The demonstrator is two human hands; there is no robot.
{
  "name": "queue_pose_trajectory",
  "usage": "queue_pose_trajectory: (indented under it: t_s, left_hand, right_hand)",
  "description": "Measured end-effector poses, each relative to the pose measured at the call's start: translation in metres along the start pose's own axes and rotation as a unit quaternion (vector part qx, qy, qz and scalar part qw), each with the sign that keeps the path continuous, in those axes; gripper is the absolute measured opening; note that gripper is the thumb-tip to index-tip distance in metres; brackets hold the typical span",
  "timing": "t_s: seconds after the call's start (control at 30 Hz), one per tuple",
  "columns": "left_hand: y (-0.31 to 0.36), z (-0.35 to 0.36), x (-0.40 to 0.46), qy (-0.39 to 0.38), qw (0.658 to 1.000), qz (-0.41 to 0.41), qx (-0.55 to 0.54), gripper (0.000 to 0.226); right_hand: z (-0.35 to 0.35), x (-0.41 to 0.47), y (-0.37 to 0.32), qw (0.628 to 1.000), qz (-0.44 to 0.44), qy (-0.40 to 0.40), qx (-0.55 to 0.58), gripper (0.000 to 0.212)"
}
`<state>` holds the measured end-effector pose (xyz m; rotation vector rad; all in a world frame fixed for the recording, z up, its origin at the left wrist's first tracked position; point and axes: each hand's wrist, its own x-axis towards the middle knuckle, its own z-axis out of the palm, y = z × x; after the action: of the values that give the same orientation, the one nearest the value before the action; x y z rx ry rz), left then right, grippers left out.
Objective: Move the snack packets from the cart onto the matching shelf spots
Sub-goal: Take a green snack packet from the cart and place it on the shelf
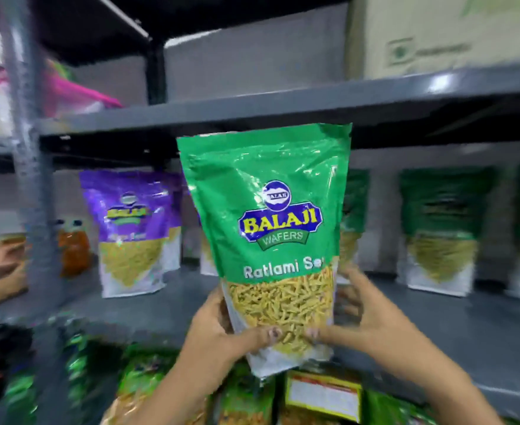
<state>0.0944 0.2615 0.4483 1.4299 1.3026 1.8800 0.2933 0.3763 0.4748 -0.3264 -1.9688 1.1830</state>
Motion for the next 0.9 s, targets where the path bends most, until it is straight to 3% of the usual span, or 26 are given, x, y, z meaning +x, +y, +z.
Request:
queue_pose_trajectory:
  t_s: [0.13, 0.3, 0.5, 0.6, 0.67, 0.9]
  left_hand:
    - [-0.025, 0.074, 0.052, -0.066, 0.997, -0.033, -0.03, 0.056]
    - [-0.06, 0.158, 0.098, -0.165, 0.982, -0.085, -0.044, 0.08]
    - [-0.077, 0.208, 0.131, -0.195, 0.972, -0.124, -0.049, 0.056]
    - [-0.082, 0.221, 0.14, -0.207, 0.97, -0.126, -0.034, 0.074]
    - [-0.085, 0.226, 0.143, -0.207, 0.969, -0.128, -0.032, 0.079]
    - [-0.096, 0.238, 0.152, -0.2, 0.971, -0.125, -0.032, 0.063]
  right_hand:
    - [-0.062, -0.015, 0.026, 0.993, 0.033, 0.104, -0.042, 0.076]
    - [-0.134, -0.027, 0.056, 0.981, 0.044, 0.175, -0.071, 0.081]
    - [-0.17, -0.031, 0.078, 0.967, 0.103, 0.212, -0.098, 0.075]
    - [-0.181, -0.03, 0.078, 0.959, 0.138, 0.216, -0.119, 0.075]
    - [-0.185, -0.03, 0.08, 0.956, 0.155, 0.206, -0.138, 0.092]
    - [-0.182, -0.024, 0.077, 0.929, 0.191, 0.237, -0.21, 0.084]
